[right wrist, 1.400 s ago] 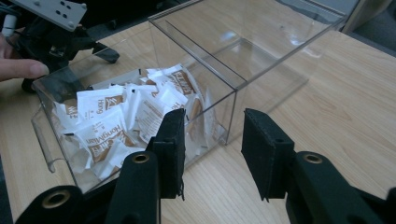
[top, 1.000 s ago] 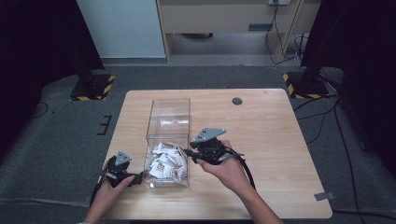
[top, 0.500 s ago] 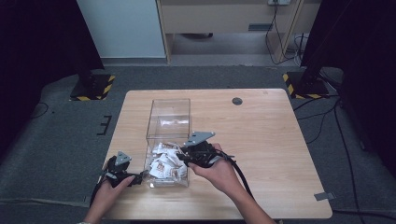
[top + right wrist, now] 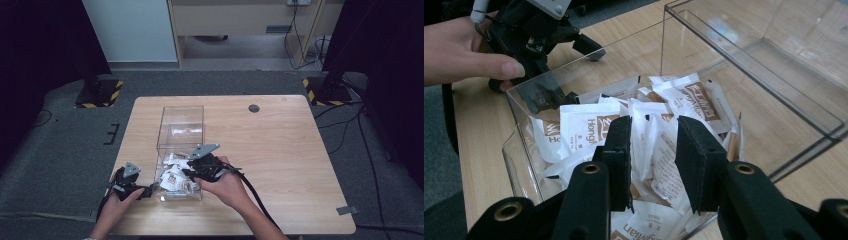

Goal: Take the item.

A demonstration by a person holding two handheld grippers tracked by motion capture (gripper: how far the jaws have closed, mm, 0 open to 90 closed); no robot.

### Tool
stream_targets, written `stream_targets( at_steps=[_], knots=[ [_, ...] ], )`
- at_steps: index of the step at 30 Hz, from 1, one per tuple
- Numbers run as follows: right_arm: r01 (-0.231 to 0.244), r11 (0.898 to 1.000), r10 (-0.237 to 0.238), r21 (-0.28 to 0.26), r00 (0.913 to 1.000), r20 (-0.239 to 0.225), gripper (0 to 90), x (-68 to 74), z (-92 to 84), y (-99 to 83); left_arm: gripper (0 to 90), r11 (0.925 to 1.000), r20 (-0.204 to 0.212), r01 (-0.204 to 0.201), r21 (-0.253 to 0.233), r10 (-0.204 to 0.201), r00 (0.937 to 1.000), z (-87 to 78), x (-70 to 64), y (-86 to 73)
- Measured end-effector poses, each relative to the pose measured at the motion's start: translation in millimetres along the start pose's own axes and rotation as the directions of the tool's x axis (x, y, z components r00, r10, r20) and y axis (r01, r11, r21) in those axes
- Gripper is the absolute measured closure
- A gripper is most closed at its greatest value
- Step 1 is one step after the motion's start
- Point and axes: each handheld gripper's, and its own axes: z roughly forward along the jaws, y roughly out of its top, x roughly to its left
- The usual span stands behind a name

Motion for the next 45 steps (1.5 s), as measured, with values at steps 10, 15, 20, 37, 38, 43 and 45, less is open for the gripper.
stream_targets(
  at_steps=[10, 15, 20, 37, 38, 43, 45],
  knots=[
    [0.01, 1.0, -0.01, 0.025, 0.9999, -0.004, 66.9, 3.3, 13.5, -0.4, 0.0, 1.0, 0.0, 0.0, 0.0, 0.0, 1.0, 0.0, 0.0, 0.0],
    [0.012, 0.999, -0.012, 0.038, 0.9999, -0.001, 66.7, 4.1, 19.5, -0.7, 0.0, 1.0, 0.0, 0.0, 0.0, 0.0, 1.0, 0.0, 0.0, 0.0],
    [0.024, 0.998, -0.024, 0.061, 0.9997, 0.0, 67.2, 6.1, 26.1, -2.3, 0.0, 1.0, 0.0, 0.0, 0.0, 0.0, 1.0, 0.0, 0.0, 0.0],
    [0.025, 0.994, -0.028, 0.105, 0.9993, 0.024, 82.3, 2.6, 31.3, -4.3, 0.0, 1.0, 0.0, 0.0, 0.0, 0.0, 1.0, 0.0, 0.0, 0.0],
    [0.027, 0.995, -0.03, 0.094, 0.9991, 0.031, 84.8, 2.4, 30.1, -3.9, 0.0, 1.0, 0.0, 0.0, 0.0, 0.0, 1.0, 0.0, 0.0, 0.0],
    [0.024, 0.998, -0.025, 0.063, 0.9995, 0.017, 87.6, 1.9, 24.4, -1.5, 0.0, 1.0, 0.0, 0.0, 0.0, 0.0, 1.0, 0.0, 0.0, 0.0],
    [0.029, 0.998, -0.029, 0.049, 0.9995, 0.012, 87.7, 2.0, 21.4, -0.6, 0.0, 1.0, 0.0, 0.0, 0.0, 0.0, 1.0, 0.0, 0.0, 0.1]
  ],
)
